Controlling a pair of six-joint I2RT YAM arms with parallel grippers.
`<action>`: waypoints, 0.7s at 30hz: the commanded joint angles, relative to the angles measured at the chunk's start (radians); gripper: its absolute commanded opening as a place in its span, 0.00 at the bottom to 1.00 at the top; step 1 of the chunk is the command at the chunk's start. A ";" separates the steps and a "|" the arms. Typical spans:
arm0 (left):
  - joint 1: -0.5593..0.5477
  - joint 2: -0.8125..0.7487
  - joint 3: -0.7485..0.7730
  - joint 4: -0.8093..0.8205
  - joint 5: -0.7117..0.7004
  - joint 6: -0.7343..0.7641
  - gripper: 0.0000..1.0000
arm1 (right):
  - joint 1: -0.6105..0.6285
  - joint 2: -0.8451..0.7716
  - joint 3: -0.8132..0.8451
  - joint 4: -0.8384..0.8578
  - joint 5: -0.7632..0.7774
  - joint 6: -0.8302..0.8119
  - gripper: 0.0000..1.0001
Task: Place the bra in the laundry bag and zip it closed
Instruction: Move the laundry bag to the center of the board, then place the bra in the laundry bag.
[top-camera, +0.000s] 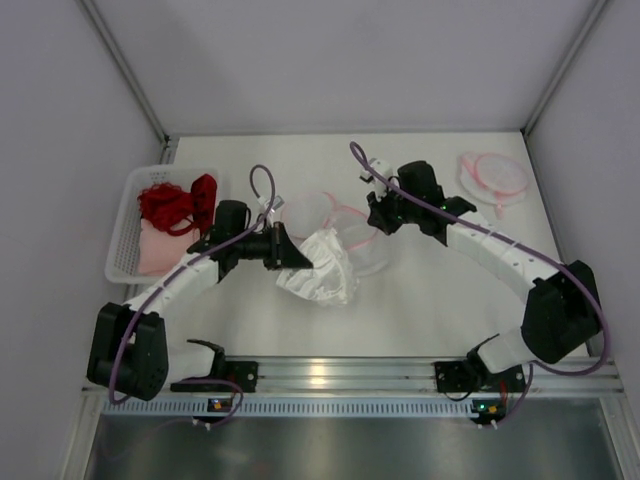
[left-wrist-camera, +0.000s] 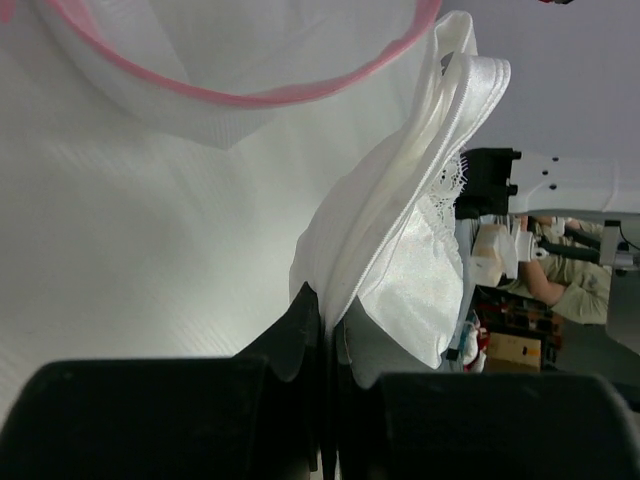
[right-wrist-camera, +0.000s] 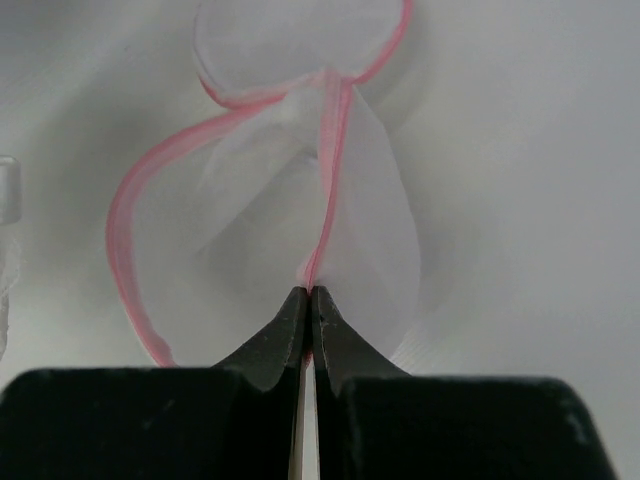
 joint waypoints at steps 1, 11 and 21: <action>-0.036 -0.003 0.010 0.006 0.053 -0.025 0.00 | 0.008 -0.096 -0.102 0.024 -0.036 -0.010 0.00; -0.035 0.138 0.226 -0.071 0.020 0.040 0.00 | 0.008 -0.157 -0.163 0.006 -0.037 -0.164 0.00; -0.089 0.350 0.354 -0.064 -0.242 0.050 0.00 | 0.006 -0.071 -0.053 0.044 -0.030 -0.063 0.00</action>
